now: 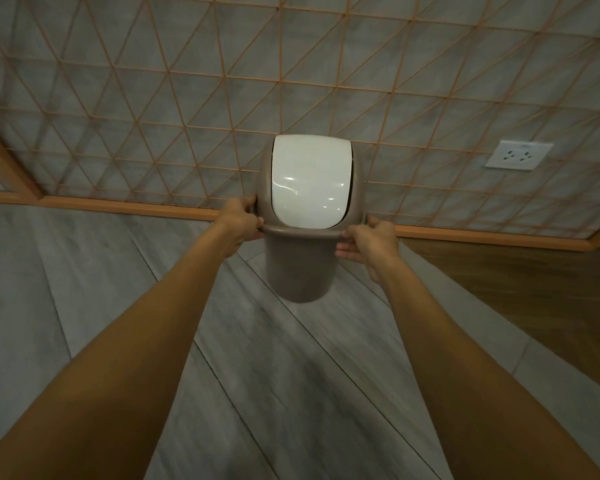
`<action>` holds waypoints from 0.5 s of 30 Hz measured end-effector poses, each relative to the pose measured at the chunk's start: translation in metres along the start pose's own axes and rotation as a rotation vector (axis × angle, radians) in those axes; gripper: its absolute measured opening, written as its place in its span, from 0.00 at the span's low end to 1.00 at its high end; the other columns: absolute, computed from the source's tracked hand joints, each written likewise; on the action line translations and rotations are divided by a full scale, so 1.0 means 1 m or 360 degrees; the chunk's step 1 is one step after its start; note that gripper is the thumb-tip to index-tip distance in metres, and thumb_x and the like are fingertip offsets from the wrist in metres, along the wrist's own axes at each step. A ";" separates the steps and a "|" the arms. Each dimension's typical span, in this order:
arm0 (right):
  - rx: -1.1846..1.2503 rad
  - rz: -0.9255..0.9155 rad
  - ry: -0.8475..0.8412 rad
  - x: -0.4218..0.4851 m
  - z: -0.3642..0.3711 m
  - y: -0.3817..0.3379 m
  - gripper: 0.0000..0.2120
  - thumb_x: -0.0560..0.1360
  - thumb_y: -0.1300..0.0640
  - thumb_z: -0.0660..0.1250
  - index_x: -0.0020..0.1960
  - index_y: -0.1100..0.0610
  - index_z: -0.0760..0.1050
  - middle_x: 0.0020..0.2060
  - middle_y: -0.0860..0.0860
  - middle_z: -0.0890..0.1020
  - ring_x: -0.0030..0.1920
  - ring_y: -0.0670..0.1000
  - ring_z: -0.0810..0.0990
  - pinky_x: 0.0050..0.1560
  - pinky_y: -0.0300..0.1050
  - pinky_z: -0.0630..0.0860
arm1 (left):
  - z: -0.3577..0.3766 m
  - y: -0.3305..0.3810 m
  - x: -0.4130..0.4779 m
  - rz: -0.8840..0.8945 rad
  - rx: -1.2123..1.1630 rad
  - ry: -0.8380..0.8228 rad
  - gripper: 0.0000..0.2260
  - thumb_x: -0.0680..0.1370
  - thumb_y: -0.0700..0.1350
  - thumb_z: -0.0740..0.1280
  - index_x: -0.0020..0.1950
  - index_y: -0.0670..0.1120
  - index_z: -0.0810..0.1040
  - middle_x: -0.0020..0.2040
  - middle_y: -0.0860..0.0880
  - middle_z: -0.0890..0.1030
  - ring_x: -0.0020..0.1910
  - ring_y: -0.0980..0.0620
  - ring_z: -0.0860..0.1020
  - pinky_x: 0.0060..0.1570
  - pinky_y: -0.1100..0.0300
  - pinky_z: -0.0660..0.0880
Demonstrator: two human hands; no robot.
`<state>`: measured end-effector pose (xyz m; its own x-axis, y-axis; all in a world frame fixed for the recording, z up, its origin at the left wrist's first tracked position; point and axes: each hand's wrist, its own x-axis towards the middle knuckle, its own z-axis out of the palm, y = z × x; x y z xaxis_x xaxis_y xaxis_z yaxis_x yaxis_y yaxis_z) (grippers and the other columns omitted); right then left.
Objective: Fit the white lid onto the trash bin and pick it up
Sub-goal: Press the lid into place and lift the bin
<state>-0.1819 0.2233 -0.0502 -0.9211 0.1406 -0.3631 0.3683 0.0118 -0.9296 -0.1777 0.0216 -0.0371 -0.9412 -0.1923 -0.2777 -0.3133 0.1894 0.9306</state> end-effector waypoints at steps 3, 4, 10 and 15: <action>-0.0032 -0.0022 0.0009 0.018 0.002 -0.005 0.26 0.73 0.72 0.61 0.70 0.65 0.63 0.35 0.58 0.77 0.31 0.53 0.79 0.39 0.51 0.83 | 0.004 0.003 0.017 0.0008 0.0067 0.0029 0.22 0.77 0.26 0.56 0.70 0.39 0.69 0.57 0.45 0.72 0.56 0.45 0.73 0.55 0.56 0.75; -0.0039 -0.0022 0.0013 0.023 0.002 -0.006 0.24 0.74 0.72 0.61 0.69 0.65 0.65 0.35 0.59 0.77 0.31 0.53 0.79 0.38 0.51 0.83 | 0.006 0.004 0.022 0.0015 0.0097 0.0038 0.22 0.77 0.26 0.55 0.70 0.39 0.69 0.56 0.45 0.72 0.55 0.46 0.72 0.57 0.55 0.75; -0.0104 -0.0041 0.0035 0.045 0.006 -0.010 0.20 0.74 0.70 0.62 0.66 0.65 0.67 0.41 0.61 0.79 0.32 0.54 0.81 0.34 0.50 0.82 | 0.013 0.006 0.040 0.0083 0.0252 0.0165 0.20 0.77 0.27 0.56 0.69 0.35 0.70 0.55 0.45 0.72 0.53 0.45 0.72 0.62 0.48 0.74; -0.0181 -0.0056 0.0005 0.050 0.011 -0.010 0.19 0.76 0.69 0.61 0.66 0.66 0.66 0.52 0.65 0.78 0.34 0.55 0.81 0.35 0.50 0.82 | 0.010 0.001 0.046 0.0109 0.0463 0.0260 0.17 0.79 0.34 0.57 0.67 0.37 0.72 0.60 0.38 0.77 0.58 0.38 0.75 0.62 0.43 0.73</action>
<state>-0.2331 0.2197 -0.0594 -0.9334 0.1410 -0.3299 0.3477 0.1288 -0.9287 -0.2228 0.0225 -0.0509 -0.9360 -0.3167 -0.1534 -0.2951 0.4692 0.8323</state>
